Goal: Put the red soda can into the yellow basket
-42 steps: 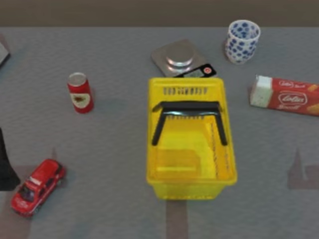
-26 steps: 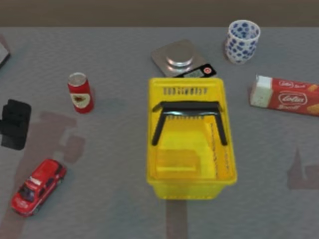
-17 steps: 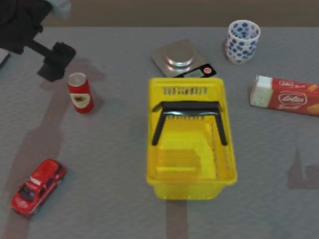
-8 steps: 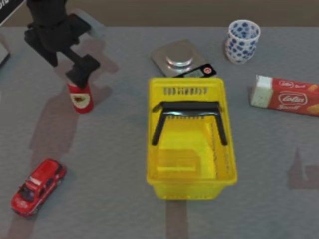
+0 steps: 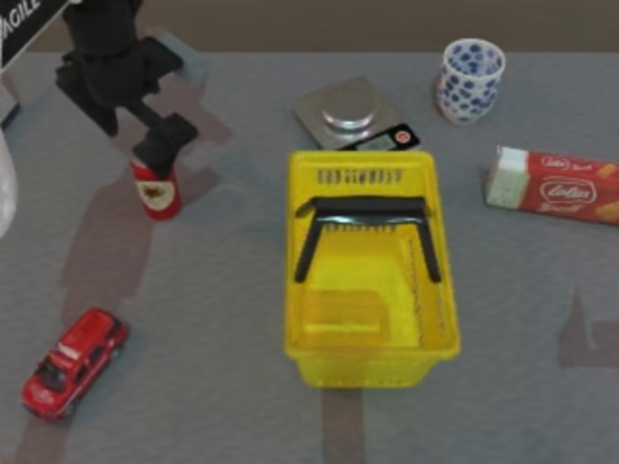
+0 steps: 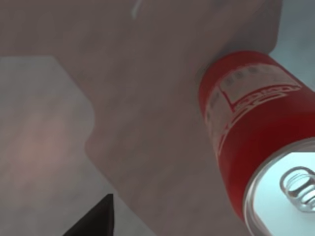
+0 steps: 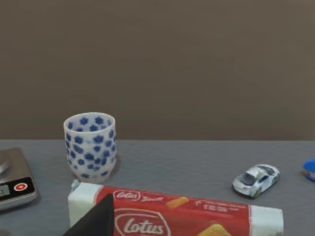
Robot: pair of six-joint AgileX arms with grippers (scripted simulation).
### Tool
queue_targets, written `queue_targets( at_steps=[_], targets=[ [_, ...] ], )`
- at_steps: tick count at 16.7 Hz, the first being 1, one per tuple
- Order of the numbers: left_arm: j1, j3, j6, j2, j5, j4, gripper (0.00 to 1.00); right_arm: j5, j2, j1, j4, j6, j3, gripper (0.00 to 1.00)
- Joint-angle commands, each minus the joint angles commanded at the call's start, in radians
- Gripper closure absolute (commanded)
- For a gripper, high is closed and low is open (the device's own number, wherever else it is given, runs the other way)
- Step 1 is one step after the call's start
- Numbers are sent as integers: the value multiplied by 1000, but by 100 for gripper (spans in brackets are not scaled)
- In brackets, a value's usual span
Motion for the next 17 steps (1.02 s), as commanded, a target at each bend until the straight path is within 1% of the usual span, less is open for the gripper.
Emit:
queue_targets(
  at_steps=[2,8,12,17],
  targets=[
    [-3,-18,3,0,0,18,0,0,0,0,0,0,0,0],
    [-5,-172,2,9,0,182,0,0,0,0,0,0,0,0],
    [-5,-177,2,10,0,188,0,0,0,0,0,0,0,0],
    [-5,-177,2,10,0,188,38,0,0,0,0,0,0,0]
  ],
)
